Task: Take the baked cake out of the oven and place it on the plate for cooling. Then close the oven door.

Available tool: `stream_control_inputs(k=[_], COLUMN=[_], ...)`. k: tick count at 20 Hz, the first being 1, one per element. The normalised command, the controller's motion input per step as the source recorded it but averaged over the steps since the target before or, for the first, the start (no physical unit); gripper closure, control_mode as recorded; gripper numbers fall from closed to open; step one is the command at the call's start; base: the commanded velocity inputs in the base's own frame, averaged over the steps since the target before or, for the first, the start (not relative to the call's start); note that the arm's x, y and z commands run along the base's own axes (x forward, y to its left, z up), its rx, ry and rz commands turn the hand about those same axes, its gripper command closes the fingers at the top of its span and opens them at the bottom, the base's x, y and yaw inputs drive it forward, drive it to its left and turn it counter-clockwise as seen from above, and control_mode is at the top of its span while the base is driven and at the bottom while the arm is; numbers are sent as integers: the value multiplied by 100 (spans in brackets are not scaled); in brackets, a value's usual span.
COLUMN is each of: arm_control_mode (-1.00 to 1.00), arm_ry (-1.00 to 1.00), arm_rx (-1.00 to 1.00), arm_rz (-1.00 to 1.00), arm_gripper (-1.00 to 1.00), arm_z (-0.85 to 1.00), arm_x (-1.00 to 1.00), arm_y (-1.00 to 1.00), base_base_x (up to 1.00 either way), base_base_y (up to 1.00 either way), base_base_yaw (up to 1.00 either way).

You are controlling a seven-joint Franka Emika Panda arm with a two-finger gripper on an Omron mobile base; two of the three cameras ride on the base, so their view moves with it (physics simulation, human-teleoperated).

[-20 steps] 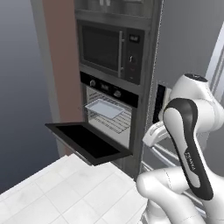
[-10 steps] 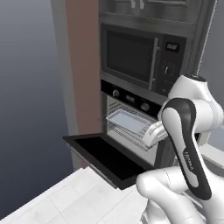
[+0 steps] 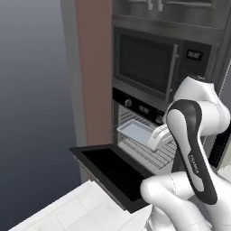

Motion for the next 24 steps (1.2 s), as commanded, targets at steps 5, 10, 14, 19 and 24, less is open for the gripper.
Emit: stream_control_inputs(k=[5,10,14,19,24], arm_control_mode=[100,100,-100,-100,-100], arm_ry=[0,0,-8,-33,-42], arm_rx=[0,0,-11,-25,-38], arm_rz=[0,0,4,0,-6], arm_gripper=[-100,-100,-100,-100,-100], arm_z=[0,0,-26,-29,-37], arm_x=[0,0,0,-7,11], arm_y=[0,0,-24,20,57], base_base_x=[58,39,1,0,0], base_base_y=[-26,-34,-12,0,0], base_base_yaw=[14,11,2,0,0])
